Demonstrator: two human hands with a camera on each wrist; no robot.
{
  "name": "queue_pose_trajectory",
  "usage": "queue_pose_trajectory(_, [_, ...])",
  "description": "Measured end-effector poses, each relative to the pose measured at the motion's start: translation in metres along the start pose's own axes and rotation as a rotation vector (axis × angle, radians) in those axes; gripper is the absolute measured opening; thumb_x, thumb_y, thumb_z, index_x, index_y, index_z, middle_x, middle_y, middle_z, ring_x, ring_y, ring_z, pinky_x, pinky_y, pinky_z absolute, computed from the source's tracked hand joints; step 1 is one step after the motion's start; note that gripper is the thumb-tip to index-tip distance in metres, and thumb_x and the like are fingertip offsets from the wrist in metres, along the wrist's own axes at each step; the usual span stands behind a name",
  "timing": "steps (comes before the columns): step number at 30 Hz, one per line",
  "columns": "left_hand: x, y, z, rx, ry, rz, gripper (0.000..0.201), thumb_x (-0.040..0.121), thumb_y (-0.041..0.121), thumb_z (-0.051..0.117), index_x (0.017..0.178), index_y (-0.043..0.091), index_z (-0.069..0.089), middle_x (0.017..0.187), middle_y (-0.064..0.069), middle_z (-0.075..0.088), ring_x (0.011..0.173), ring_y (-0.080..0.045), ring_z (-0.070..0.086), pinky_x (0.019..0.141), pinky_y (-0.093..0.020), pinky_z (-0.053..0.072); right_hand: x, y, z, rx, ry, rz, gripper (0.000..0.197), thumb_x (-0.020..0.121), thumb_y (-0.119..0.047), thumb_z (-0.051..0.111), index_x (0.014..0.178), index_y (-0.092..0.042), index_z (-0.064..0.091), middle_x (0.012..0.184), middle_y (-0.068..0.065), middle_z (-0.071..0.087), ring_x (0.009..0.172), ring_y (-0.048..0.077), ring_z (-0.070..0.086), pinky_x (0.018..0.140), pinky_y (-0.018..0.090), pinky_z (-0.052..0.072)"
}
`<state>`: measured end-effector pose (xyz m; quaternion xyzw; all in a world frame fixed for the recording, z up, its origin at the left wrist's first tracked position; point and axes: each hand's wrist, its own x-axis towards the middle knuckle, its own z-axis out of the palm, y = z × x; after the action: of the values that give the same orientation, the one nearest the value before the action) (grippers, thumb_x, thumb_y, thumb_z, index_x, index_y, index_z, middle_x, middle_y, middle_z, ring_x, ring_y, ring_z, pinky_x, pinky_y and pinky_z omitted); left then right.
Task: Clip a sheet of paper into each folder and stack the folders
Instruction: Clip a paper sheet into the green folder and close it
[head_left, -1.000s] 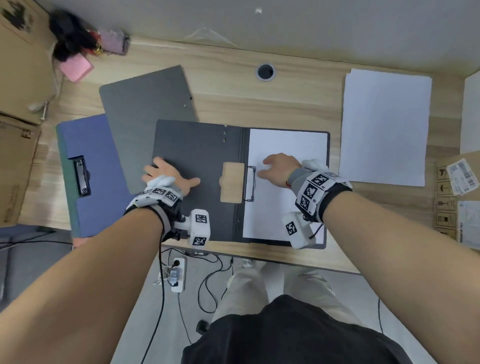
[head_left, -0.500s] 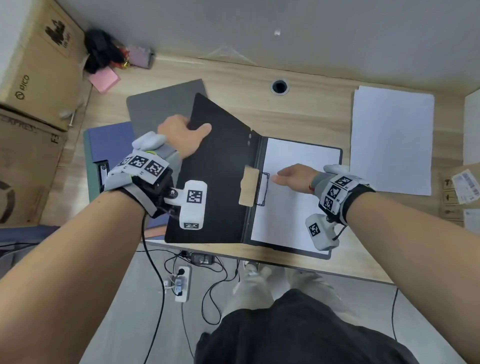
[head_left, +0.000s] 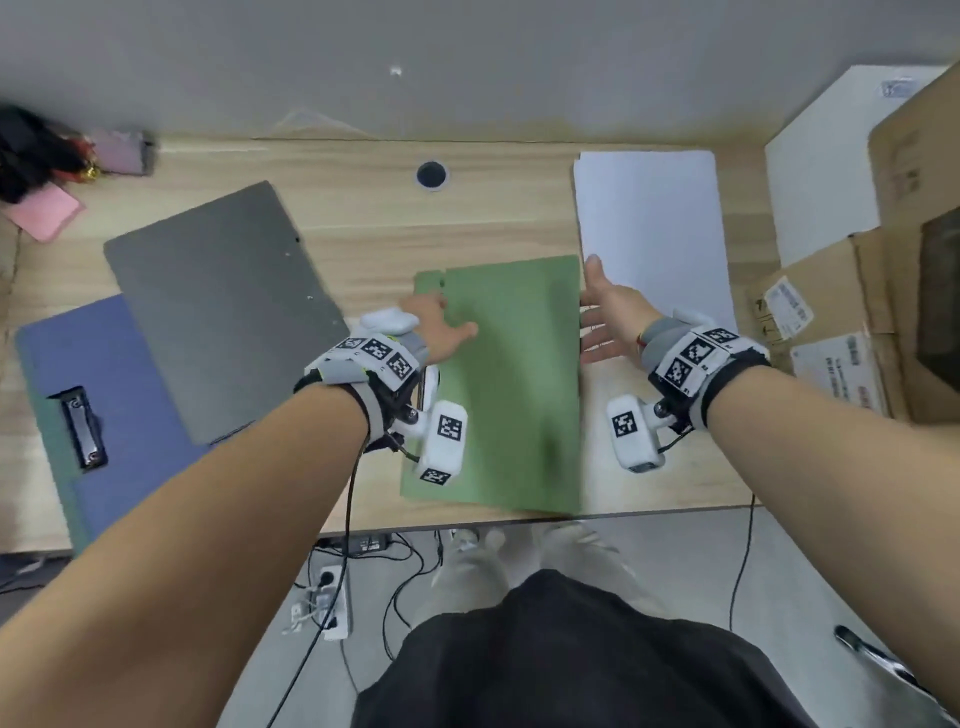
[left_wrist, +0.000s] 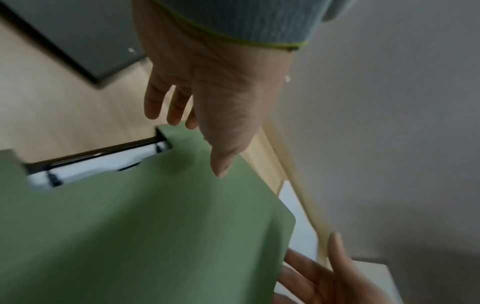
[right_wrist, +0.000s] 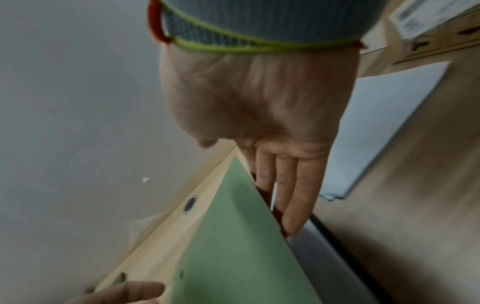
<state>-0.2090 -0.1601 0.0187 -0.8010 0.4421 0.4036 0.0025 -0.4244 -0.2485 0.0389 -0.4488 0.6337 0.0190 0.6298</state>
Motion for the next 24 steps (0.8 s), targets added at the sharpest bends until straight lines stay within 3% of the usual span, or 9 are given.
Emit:
queue_pose_trajectory(2, [0.006, -0.012, 0.014, 0.023, -0.003, -0.081, 0.080, 0.085, 0.052, 0.070, 0.145, 0.008, 0.040, 0.141, -0.018, 0.050, 0.125, -0.036, 0.053, 0.099, -0.042, 0.047, 0.010, 0.017, -0.002, -0.062, 0.011, 0.024, 0.081, 0.089, -0.074, 0.026, 0.130, -0.010, 0.054, 0.122, 0.012, 0.063, 0.095, 0.028, 0.068, 0.078, 0.037, 0.059])
queue_pose_trajectory(5, [0.013, -0.026, 0.032, -0.040, -0.013, -0.204, 0.087, 0.076, 0.047, 0.078, 0.142, 0.008, 0.035, 0.131, -0.015, 0.052, 0.111, -0.034, 0.056, 0.089, -0.041, 0.050, 0.029, 0.041, 0.003, -0.191, 0.013, 0.060, 0.074, 0.095, -0.062, 0.033, 0.134, -0.001, 0.049, 0.130, 0.020, 0.058, 0.099, 0.026, 0.067, 0.093, 0.045, 0.054])
queue_pose_trajectory(9, [0.029, -0.043, 0.047, -0.223, 0.013, -0.294, 0.105, 0.044, 0.062, 0.080, 0.128, 0.012, 0.043, 0.113, -0.001, 0.061, 0.097, -0.028, 0.062, 0.088, -0.044, 0.055, 0.037, 0.049, 0.015, -0.257, 0.049, 0.042, 0.066, 0.092, -0.064, 0.036, 0.106, -0.004, 0.060, 0.113, 0.020, 0.067, 0.102, 0.029, 0.067, 0.099, 0.046, 0.049])
queue_pose_trajectory(13, [0.062, -0.072, 0.064, -0.478, 0.033, -0.360, 0.136, 0.017, 0.081, 0.082, 0.131, 0.014, 0.052, 0.118, 0.000, 0.068, 0.100, -0.027, 0.068, 0.089, -0.046, 0.057, 0.042, 0.046, 0.016, -0.297, 0.044, 0.025, 0.074, 0.092, -0.064, 0.037, 0.118, 0.002, 0.058, 0.111, 0.020, 0.067, 0.104, 0.033, 0.066, 0.098, 0.047, 0.050])
queue_pose_trajectory(14, [0.056, -0.066, 0.056, -0.541, 0.034, -0.368, 0.134, 0.020, 0.083, 0.080, 0.132, 0.014, 0.056, 0.120, -0.001, 0.069, 0.102, -0.029, 0.068, 0.090, -0.046, 0.057, 0.043, 0.046, 0.014, -0.302, 0.037, 0.022, 0.075, 0.091, -0.064, 0.037, 0.119, 0.002, 0.057, 0.114, 0.020, 0.066, 0.106, 0.033, 0.066, 0.098, 0.047, 0.050])
queue_pose_trajectory(17, [0.023, -0.040, 0.025, -0.626, 0.059, -0.373, 0.100, 0.057, 0.072, 0.076, 0.133, 0.010, 0.056, 0.122, -0.004, 0.066, 0.107, -0.032, 0.065, 0.098, -0.047, 0.052, 0.043, 0.044, 0.013, -0.327, 0.016, -0.003, 0.074, 0.095, -0.061, 0.036, 0.124, 0.004, 0.055, 0.123, 0.020, 0.062, 0.113, 0.035, 0.061, 0.100, 0.049, 0.047])
queue_pose_trajectory(19, [0.015, -0.031, 0.011, -0.702, 0.075, -0.359, 0.081, 0.072, 0.060, 0.076, 0.135, 0.014, 0.056, 0.125, -0.004, 0.067, 0.104, -0.029, 0.066, 0.091, -0.040, 0.053, 0.041, 0.041, 0.015, -0.343, -0.008, -0.021, 0.068, 0.098, -0.055, 0.035, 0.128, 0.003, 0.054, 0.132, 0.020, 0.057, 0.119, 0.035, 0.056, 0.104, 0.049, 0.043])
queue_pose_trajectory(21, [0.014, -0.027, -0.001, -0.728, 0.138, -0.285, 0.055, 0.087, 0.040, 0.072, 0.133, 0.015, 0.058, 0.124, -0.003, 0.068, 0.097, -0.024, 0.066, 0.078, -0.029, 0.050, 0.037, 0.035, 0.019, -0.353, -0.039, -0.031, 0.061, 0.099, -0.053, 0.038, 0.136, -0.006, 0.049, 0.140, 0.012, 0.051, 0.125, 0.031, 0.051, 0.108, 0.047, 0.040])
queue_pose_trajectory(24, [0.016, -0.023, -0.019, -0.772, 0.265, -0.280, 0.044, 0.095, 0.025, 0.066, 0.135, 0.013, 0.055, 0.121, 0.000, 0.064, 0.103, -0.021, 0.061, 0.083, -0.029, 0.044, 0.036, 0.027, 0.020, -0.339, -0.025, -0.040, 0.066, 0.094, -0.055, 0.048, 0.147, -0.017, 0.034, 0.146, 0.005, 0.045, 0.128, 0.027, 0.048, 0.108, 0.041, 0.039])
